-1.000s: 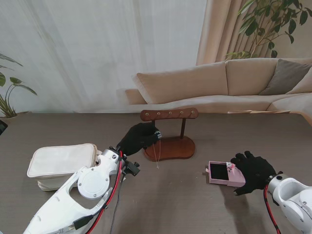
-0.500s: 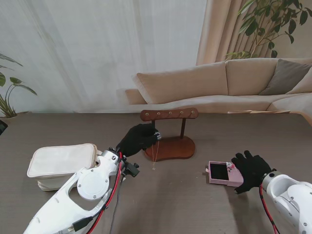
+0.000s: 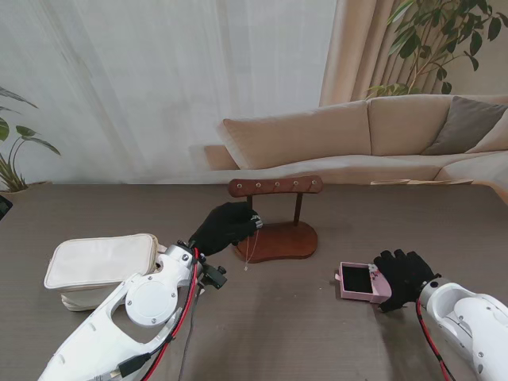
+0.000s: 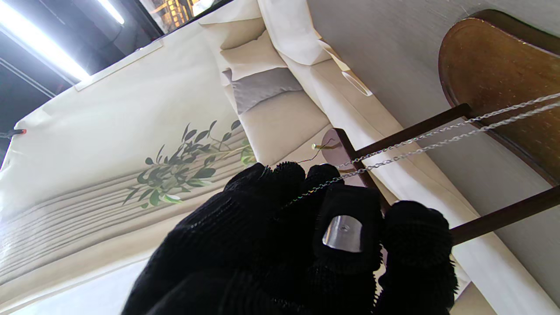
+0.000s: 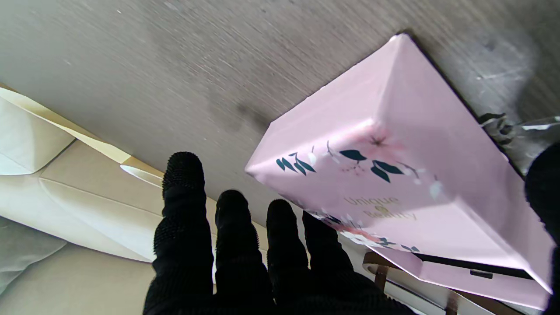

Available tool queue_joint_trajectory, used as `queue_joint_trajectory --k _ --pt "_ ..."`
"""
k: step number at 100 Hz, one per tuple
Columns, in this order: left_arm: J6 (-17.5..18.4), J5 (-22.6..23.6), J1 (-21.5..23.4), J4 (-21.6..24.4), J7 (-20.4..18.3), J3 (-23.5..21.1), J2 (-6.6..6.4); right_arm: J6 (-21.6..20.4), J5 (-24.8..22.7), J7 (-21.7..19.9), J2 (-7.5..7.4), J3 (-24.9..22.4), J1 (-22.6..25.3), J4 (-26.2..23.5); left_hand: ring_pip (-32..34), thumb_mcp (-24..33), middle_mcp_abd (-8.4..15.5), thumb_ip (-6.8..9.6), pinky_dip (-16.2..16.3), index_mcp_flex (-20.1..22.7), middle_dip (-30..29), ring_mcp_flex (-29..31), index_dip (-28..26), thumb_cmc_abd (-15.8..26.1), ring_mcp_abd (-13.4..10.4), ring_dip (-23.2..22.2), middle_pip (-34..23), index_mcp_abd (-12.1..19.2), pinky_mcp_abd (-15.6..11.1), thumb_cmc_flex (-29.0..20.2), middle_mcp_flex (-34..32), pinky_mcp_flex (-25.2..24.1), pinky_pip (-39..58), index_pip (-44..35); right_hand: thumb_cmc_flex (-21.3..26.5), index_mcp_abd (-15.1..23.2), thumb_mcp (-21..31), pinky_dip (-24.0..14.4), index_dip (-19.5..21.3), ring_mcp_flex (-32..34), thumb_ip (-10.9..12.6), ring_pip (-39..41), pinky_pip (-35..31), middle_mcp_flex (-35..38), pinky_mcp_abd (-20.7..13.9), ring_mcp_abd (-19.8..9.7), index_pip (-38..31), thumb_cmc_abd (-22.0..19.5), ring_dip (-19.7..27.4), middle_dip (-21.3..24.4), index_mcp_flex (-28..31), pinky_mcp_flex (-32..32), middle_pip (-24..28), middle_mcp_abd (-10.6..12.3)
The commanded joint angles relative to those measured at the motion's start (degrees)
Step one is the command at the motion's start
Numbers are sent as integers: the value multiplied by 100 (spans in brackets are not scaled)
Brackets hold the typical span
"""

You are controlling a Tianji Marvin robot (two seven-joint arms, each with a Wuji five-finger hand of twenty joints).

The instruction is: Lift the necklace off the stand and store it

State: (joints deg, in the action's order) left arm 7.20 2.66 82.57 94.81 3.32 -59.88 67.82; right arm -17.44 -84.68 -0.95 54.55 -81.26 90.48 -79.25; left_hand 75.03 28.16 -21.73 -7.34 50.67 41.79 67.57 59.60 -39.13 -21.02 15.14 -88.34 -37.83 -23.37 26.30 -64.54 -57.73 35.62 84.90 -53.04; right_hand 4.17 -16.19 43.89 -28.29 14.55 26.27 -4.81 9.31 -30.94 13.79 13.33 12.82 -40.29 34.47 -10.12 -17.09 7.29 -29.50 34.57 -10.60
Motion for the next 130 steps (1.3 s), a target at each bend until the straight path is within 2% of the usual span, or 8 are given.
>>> queue_joint_trajectory --k 1,60,65,69,81,87,93,130 --pt "-11 1 20 39 -98 -14 11 5 -24 -57 -10 64 -18 102 -13 238 -95 -28 -5 102 54 133 -135 -124 -757 -162 -81 67 -65 -133 -378 40 349 -296 143 73 161 -57 74 227 178 169 -392 122 36 -36 -317 240 -133 -220 175 1832 176 11" --pt "8 11 61 67 -54 -30 16 276 541 980 -76 1097 -588 1413 -11 230 -115 -23 1 107 25 136 -133 -121 -741 -162 -73 56 -51 -134 -378 25 342 -287 2598 1018 -447 209 1811 2469 355 2931 -2867 2177 -79 -666 -2129 832 -1579 -1748 1709 604 1579 808" --pt "10 15 68 71 -52 -33 15 290 628 1117 -80 1227 -670 1571 -11 229 -107 -23 2 110 25 135 -133 -122 -740 -162 -75 52 -49 -135 -376 22 341 -286 1801 1063 2897 326 1887 2655 -297 3002 -2995 2390 -53 -694 -2208 2512 -1614 -1799 1897 453 1571 805" --pt "10 16 74 75 -50 -36 15 298 689 1238 -84 1328 -733 1693 -10 227 -102 -23 3 107 27 135 -133 -123 -739 -162 -79 57 -48 -134 -377 21 340 -284 1686 1136 3748 349 1927 2815 -528 3060 -3073 2588 -56 -724 -2301 2785 -1636 -1809 2078 318 1596 828" --pt "-1 14 89 89 -44 -41 16 321 898 1619 -85 1630 -923 2046 -11 223 -106 -23 8 103 18 136 -131 -120 -741 -162 -77 50 -49 -133 -379 25 344 -279 2064 1435 3946 393 2005 3278 -564 3171 -3222 3241 -107 -817 -2555 2501 -1678 -1797 2698 -44 1623 916" --pt "-3 10 95 95 -40 -42 17 325 997 1828 -87 1802 -1030 2232 -11 223 -105 -21 10 105 15 136 -133 -118 -741 -162 -77 54 -50 -135 -377 22 344 -280 2405 1722 3906 554 1095 3547 -1467 3195 -3377 3652 -154 -929 -3042 2579 -1717 -1857 2908 -252 1586 958" --pt "-5 10 102 101 -36 -45 17 323 1082 2014 -91 1972 -1133 2401 -11 222 -112 -20 12 107 13 134 -132 -119 -735 -162 -76 49 -45 -137 -373 15 343 -277 2628 2037 3852 614 736 3834 -1732 3254 -3489 4049 -224 -978 -3369 2661 -1754 -1878 3123 -478 1507 992" --pt "-21 16 137 142 -31 -73 13 70 1342 2317 -63 2166 -1325 2650 -14 211 -104 -18 24 114 4 143 -136 -119 -727 -162 -82 58 -39 -134 -378 21 345 -273 2858 2490 3965 690 430 4835 -1548 3689 -3762 5053 -284 -1135 -4105 1969 -2132 -2285 3811 -1252 1553 1100"
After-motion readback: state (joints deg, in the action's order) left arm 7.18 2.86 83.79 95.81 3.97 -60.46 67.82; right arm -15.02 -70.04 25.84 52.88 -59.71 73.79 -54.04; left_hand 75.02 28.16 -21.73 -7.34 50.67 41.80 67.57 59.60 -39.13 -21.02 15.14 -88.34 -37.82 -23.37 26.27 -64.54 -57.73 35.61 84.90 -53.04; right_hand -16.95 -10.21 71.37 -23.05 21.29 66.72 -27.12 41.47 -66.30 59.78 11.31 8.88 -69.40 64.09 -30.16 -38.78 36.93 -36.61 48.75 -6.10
